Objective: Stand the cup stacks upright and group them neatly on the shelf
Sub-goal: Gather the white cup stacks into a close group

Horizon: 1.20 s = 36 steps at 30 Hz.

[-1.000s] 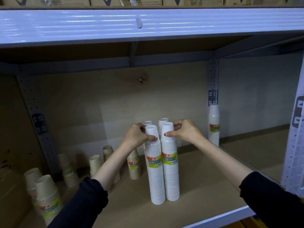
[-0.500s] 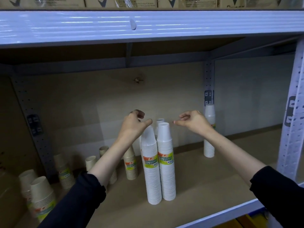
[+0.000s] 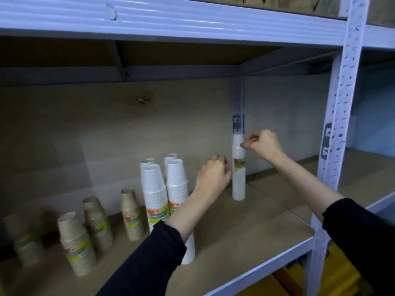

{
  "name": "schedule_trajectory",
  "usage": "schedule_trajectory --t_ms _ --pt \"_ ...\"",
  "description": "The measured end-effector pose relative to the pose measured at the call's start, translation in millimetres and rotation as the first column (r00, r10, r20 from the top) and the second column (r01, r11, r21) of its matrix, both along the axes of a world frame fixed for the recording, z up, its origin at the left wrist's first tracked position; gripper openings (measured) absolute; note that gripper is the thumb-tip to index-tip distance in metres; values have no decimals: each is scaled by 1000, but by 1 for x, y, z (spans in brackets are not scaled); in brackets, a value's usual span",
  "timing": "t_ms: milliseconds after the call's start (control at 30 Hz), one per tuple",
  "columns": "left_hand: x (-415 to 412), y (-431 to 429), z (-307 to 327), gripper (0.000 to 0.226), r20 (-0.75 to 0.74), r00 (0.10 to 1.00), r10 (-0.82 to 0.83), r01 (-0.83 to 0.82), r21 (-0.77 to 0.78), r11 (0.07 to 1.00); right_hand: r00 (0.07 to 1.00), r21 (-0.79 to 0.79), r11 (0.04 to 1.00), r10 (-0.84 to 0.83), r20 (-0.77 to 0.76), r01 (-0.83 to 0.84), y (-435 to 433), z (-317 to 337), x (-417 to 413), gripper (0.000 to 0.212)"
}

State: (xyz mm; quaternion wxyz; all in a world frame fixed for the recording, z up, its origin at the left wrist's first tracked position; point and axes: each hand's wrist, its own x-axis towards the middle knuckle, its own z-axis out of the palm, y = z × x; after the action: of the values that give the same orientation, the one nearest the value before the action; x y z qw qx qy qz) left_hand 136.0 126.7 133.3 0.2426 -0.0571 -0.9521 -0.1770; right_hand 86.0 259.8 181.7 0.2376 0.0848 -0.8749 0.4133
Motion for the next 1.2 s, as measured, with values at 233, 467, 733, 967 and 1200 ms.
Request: schedule_trajectory --t_ms 233,467,733,967,1200 --pt "-56 17 -68 31 221 973 61 -48 -63 997 998 -33 999 -26 53 28 22 -1 -43 31" --pt "-95 21 -141 35 357 931 81 -45 -107 993 999 26 999 -43 -6 43 26 -17 -89 36" --pt "-121 24 -188 44 435 900 19 -14 -15 1000 997 -49 997 -68 -37 66 27 -30 -122 49" --pt "-129 21 -208 45 436 900 1 -28 56 998 1000 -67 997 -25 7 25 13 -36 -148 67" --pt "-127 22 -209 47 419 908 -21 -26 106 994 994 -62 998 3 105 3 -6 -40 -167 60"
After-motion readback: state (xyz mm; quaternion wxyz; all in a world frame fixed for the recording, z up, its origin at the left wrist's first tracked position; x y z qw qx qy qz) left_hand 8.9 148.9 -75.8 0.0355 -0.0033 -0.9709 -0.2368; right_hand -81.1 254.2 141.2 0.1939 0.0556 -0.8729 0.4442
